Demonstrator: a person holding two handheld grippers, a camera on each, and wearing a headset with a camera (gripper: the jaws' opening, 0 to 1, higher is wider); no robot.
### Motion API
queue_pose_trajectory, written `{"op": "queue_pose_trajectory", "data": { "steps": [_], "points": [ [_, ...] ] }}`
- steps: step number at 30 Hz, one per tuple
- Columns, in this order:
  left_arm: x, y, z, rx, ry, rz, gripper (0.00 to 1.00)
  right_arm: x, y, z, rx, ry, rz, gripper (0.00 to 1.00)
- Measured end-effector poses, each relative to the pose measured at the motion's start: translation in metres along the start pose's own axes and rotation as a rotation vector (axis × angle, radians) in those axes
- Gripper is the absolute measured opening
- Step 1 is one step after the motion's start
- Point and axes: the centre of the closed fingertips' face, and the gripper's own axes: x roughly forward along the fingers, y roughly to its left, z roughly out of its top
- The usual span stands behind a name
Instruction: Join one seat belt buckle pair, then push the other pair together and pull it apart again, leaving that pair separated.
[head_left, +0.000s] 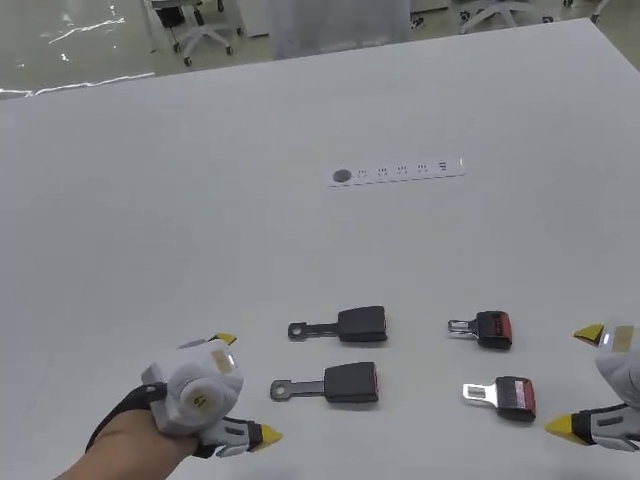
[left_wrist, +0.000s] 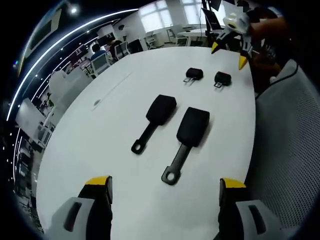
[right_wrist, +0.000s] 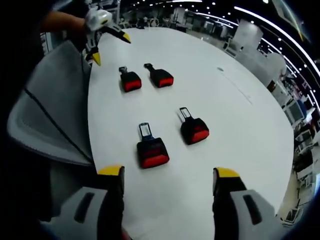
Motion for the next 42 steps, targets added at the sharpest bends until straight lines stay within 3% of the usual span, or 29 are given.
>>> {"op": "queue_pose_trajectory", "data": {
  "steps": [4,7,13,17,21,26,32,42],
  "points": [
    [0.007,-0.008,0.007,-0.002,0.019,-0.04,0.85,0.004,0.002,0.0,-0.01,0.012,0.017,0.73],
    [0.013,-0.009,0.006,0.038,0.03,-0.057,0.83,0.008,0.004,0.0,-0.016,0.022,0.029,0.72],
    [0.021,-0.012,0.011,0.059,0.039,-0.082,0.78,0.014,0.009,0.006,-0.027,0.025,0.056,0.65],
    [0.028,-0.022,0.013,0.093,0.054,-0.135,0.75,0.018,0.011,0.01,-0.034,0.027,0.077,0.61],
    [0.037,-0.026,0.021,0.149,0.054,-0.151,0.74,0.02,0.012,0.014,-0.035,0.019,0.091,0.59],
    [0.045,-0.028,0.032,0.149,0.046,-0.174,0.75,0.027,0.019,0.013,-0.031,0.017,0.133,0.53],
    [0.051,-0.027,0.037,0.152,0.056,-0.184,0.74,0.033,0.025,0.012,-0.042,0.026,0.158,0.51],
    [0.062,-0.05,0.043,0.205,0.071,-0.285,0.66,0.043,0.027,0.008,-0.057,0.047,0.192,0.45]
  ]
}}
